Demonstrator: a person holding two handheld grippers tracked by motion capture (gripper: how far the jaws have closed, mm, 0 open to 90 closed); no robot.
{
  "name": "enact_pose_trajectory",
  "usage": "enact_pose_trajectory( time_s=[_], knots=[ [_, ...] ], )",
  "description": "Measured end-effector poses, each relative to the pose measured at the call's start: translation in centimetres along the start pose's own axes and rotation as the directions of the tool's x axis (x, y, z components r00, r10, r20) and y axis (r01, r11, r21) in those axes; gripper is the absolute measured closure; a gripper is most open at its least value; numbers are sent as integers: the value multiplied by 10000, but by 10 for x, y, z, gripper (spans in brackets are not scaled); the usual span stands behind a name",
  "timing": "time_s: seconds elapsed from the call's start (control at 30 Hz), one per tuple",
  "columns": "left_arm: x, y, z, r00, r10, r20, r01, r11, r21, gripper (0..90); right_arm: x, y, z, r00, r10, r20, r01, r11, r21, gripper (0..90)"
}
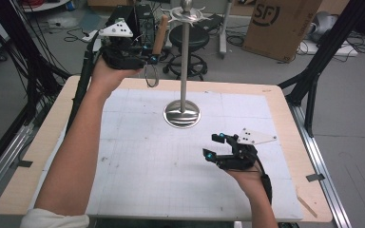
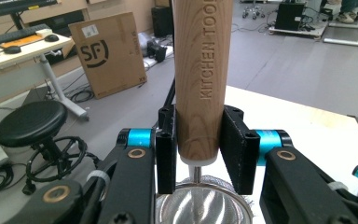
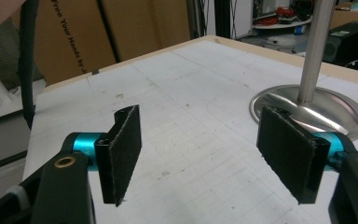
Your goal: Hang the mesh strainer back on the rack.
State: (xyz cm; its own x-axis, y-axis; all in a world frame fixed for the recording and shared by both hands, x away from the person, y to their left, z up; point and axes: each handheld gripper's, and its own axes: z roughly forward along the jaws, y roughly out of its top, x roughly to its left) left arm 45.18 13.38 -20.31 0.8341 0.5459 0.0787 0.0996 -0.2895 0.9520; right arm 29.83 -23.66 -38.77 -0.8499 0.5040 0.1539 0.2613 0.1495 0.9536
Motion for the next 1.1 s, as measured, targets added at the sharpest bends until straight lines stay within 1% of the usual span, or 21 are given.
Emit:
enact_pose_trajectory(
  time_s=[0.1,0.23,0.43,0.57,0.6,0.63,0.67,0.7,0.73,0.77,0.87,1.0,1.1],
  knots=[
    [-1,0,5,9999,41,-95,-39,9998,218,686,0,0,0,10000,35,30,-35,10000,-19,301],
    [-1,0,11,9999,-47,-152,51,9996,269,686,0,0,0,10000,11,0,-11,10000,-14,301],
    [-3,-1,21,9996,-208,-209,212,9996,198,686,0,-1,-1,10000,22,-5,-22,10000,3,300],
    [-4,-1,27,9996,-183,-230,187,9996,199,681,1,-1,-1,10000,7,-14,-7,10000,12,301],
    [-5,-1,28,9995,-79,-291,86,9997,239,675,1,-1,-1,10000,19,-26,-19,10000,26,301],
    [-7,-2,30,9985,118,-537,-92,9988,472,650,1,-1,-1,10000,12,-31,-12,10000,36,301],
    [-9,-2,32,9970,249,-735,-196,9972,723,603,1,-1,-1,10000,25,-44,-24,10000,49,301],
    [-10,-3,33,9961,303,-826,-230,9958,887,579,1,-1,0,10000,33,-49,-33,10000,48,301],
    [-10,-4,34,9960,232,-857,-147,9950,986,557,1,-1,0,10000,17,-36,-17,10000,55,300],
    [-11,-5,34,9963,195,-841,-106,9944,1054,531,1,-1,0,10000,21,-41,-20,10000,72,301],
    [-12,-10,31,9971,95,-751,-26,9958,912,513,1,-2,1,10000,14,-52,-14,9999,104,301],
    [-11,-19,24,9967,-223,-777,291,9957,880,462,2,-1,1,10000,-23,-69,23,10000,81,301],
    [-13,-26,17,9970,-305,-710,371,9949,937,462,2,-1,1,10000,-33,-47,34,9999,97,301]
  ],
)
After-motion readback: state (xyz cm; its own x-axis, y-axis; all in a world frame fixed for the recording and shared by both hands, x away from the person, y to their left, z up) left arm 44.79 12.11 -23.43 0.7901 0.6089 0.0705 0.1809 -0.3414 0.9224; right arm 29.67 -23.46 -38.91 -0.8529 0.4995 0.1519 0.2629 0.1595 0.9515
